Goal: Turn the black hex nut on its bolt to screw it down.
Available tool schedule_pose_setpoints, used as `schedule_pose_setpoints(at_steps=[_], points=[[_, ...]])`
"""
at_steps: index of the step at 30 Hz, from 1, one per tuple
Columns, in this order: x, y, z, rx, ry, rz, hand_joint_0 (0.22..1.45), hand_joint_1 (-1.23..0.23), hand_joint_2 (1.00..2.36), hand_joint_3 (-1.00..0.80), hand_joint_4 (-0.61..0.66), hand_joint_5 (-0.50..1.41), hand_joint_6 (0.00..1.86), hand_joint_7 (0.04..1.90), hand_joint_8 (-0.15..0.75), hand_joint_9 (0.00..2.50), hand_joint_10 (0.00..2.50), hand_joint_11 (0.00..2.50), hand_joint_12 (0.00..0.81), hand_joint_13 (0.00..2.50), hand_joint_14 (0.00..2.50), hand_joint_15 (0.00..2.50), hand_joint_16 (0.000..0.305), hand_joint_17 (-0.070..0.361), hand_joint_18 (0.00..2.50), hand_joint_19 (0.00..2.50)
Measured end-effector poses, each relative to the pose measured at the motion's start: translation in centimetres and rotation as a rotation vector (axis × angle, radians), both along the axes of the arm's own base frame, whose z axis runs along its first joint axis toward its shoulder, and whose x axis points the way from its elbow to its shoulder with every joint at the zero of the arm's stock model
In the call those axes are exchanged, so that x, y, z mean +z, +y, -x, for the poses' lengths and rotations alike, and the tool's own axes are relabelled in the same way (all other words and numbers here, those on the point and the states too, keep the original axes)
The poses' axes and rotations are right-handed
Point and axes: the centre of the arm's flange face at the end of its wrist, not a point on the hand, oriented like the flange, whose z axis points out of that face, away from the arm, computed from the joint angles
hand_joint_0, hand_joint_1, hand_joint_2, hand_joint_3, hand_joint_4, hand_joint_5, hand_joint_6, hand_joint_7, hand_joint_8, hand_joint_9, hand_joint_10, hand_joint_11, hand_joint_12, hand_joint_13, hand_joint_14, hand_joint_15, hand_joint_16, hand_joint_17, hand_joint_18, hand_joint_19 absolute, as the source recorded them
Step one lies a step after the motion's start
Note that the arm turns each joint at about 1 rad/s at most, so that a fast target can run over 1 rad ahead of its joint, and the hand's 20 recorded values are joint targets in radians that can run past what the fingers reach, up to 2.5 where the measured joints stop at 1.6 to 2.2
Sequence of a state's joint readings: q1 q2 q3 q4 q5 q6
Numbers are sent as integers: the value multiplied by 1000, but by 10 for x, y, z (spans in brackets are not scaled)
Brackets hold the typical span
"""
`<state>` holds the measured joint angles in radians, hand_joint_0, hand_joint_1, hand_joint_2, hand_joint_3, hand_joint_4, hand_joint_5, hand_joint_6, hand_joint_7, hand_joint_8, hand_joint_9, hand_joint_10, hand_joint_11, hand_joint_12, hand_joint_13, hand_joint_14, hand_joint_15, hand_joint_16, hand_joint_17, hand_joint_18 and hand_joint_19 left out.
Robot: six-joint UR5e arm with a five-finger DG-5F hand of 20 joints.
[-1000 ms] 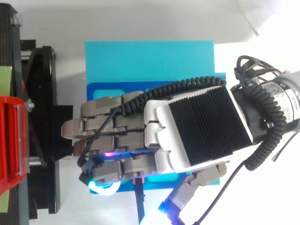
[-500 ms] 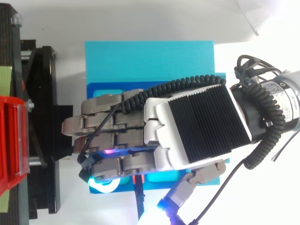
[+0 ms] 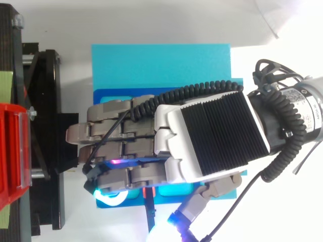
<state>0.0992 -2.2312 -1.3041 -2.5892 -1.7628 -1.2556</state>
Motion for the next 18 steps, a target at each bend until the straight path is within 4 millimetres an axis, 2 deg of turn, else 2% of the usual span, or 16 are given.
schedule_pose_setpoints(at_steps=[18], points=[[-1,3,0,-8,1,9,473,-178,1000,-500,291,-176,502,1141,273,510,12,328,324,344,0,39,52,117,328,227]])
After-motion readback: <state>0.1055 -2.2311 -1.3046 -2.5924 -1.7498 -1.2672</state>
